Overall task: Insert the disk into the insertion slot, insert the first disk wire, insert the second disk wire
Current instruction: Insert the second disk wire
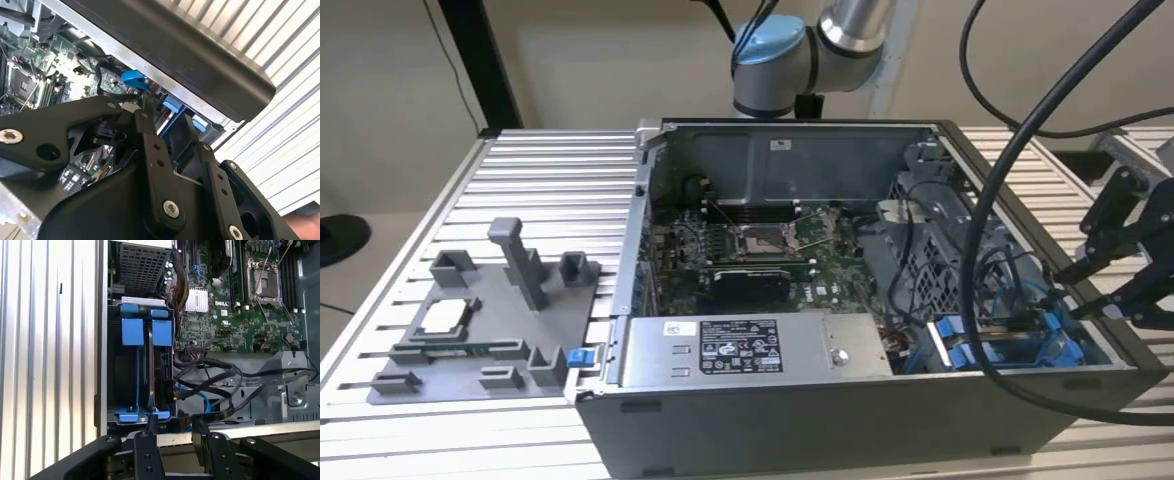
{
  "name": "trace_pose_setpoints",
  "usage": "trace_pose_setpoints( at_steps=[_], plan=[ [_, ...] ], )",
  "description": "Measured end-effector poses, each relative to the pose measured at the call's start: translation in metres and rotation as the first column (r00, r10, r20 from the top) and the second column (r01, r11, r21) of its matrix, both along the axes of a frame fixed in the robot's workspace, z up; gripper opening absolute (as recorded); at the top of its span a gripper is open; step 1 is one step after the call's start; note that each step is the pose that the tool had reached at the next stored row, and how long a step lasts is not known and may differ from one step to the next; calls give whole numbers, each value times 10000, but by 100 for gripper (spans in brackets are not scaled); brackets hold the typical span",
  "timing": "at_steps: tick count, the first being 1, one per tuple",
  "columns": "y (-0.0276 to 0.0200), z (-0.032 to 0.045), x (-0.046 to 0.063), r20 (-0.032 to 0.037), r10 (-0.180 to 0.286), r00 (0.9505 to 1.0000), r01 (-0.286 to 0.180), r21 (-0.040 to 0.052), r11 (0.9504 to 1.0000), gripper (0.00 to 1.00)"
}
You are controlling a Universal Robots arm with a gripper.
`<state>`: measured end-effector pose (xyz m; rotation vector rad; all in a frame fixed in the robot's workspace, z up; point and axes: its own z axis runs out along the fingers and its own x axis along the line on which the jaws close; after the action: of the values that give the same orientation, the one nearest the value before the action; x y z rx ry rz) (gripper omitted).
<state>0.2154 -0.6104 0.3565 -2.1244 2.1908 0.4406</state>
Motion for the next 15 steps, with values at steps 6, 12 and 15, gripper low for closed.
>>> trace_pose_setpoints(
  at_steps=[6, 12, 15],
  plan=[
    [0, -12, 0, -16, 0, 10000, 0, -1, 10000, 100],
    [0, -15, 0, -17, 0, 10000, 0, 1, 10000, 100],
    [0, -24, 0, -17, -1, 10000, 1, 12, 10000, 100]
  ],
)
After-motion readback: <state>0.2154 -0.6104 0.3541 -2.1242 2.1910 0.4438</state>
